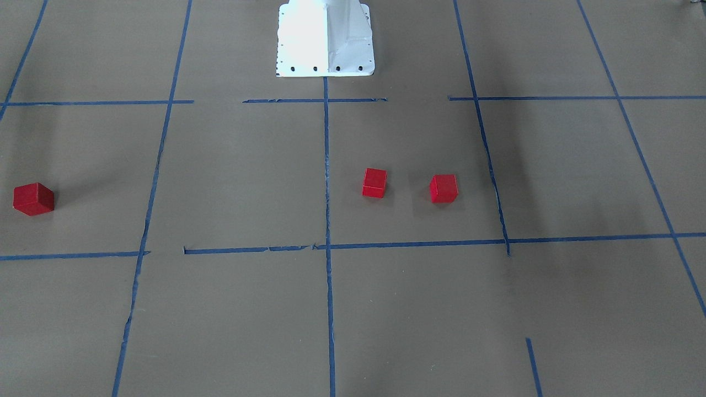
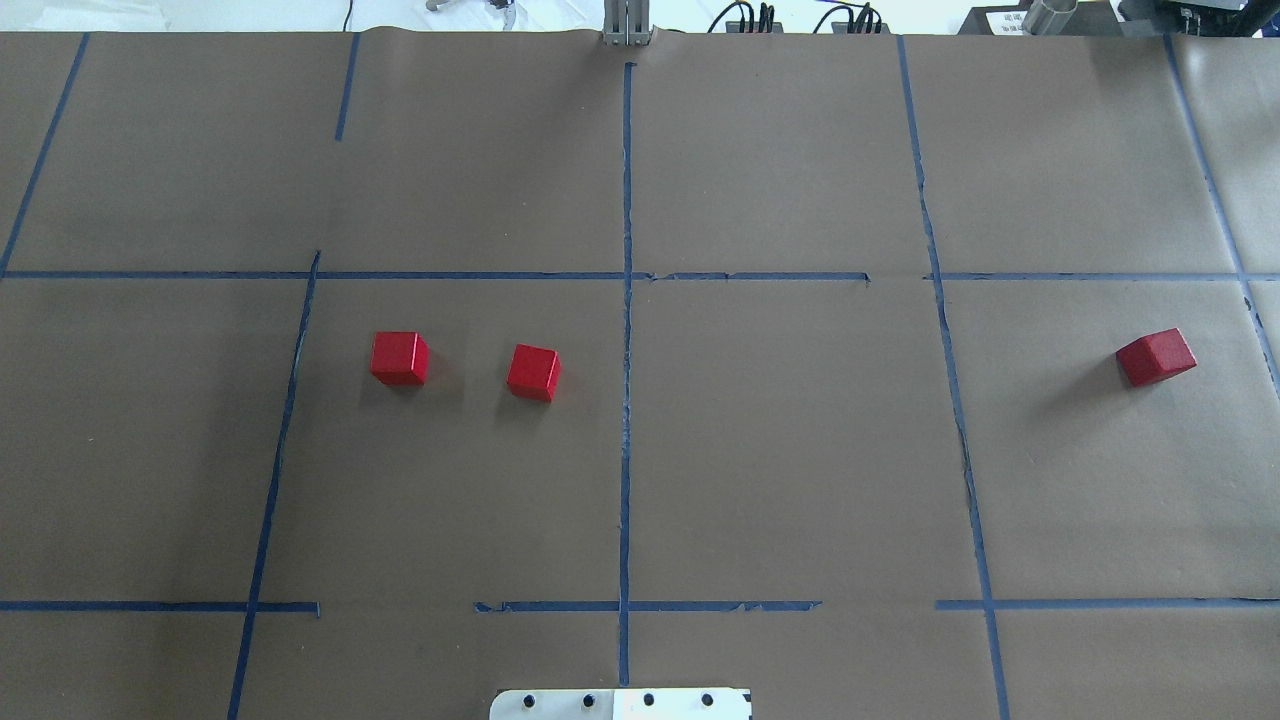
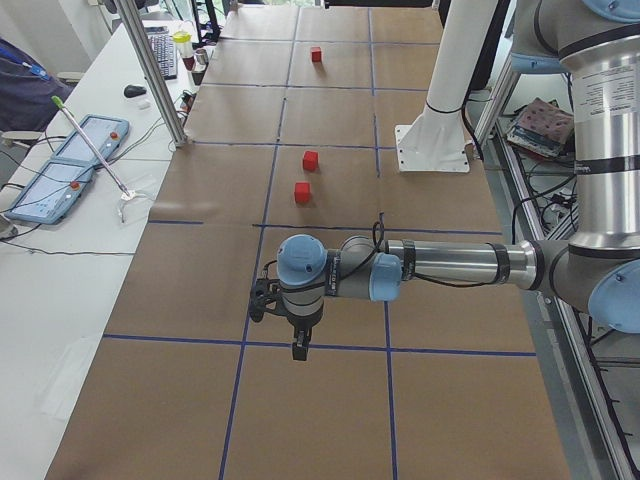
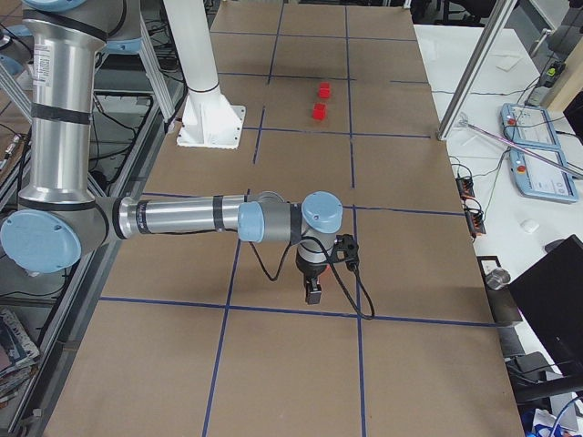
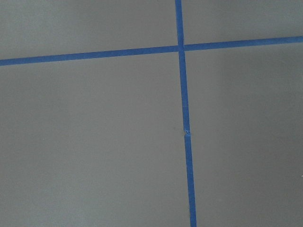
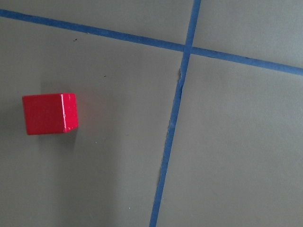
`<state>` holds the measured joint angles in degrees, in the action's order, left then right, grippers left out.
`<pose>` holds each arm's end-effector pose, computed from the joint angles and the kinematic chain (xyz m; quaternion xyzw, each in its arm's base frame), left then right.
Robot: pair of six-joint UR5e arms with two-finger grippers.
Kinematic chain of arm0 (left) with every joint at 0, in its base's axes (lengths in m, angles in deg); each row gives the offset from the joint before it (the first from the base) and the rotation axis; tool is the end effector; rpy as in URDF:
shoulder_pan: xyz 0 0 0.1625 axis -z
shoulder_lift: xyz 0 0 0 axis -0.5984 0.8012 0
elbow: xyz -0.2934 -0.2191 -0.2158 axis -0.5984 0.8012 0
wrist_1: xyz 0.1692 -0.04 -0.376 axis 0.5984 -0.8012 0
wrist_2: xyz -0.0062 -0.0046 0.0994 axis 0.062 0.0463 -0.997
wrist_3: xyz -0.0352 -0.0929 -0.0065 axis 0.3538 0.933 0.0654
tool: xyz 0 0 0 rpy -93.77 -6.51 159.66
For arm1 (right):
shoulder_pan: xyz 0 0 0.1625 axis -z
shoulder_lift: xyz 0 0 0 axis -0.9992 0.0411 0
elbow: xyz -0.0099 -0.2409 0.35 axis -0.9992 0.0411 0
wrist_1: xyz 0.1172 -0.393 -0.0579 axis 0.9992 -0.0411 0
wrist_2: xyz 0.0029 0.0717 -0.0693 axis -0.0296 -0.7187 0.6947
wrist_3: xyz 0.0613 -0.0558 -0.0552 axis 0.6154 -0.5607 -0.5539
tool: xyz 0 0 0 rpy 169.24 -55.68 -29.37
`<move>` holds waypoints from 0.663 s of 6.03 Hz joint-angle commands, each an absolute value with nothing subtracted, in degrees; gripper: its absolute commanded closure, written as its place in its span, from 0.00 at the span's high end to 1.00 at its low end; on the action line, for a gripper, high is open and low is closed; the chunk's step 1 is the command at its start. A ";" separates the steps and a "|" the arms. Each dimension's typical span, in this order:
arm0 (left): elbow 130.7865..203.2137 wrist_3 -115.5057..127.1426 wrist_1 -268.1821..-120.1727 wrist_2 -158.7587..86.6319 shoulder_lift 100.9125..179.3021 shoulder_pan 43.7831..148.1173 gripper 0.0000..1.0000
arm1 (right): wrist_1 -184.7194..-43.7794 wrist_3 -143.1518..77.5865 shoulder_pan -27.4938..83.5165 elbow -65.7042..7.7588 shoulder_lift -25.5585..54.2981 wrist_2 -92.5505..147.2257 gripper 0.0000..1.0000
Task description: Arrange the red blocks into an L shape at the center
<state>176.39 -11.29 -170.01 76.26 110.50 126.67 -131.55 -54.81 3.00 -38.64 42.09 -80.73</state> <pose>-0.0637 -0.4211 0.6461 0.0274 0.3729 0.0280 0.9270 0.0268 -0.4405 0.6227 0.0088 -0.3509 -0.0918 0.9319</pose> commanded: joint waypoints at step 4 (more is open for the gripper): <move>176.93 -11.29 -170.97 76.35 111.71 126.49 1.00 | -131.89 -54.12 4.06 -37.50 39.06 -80.95 1.00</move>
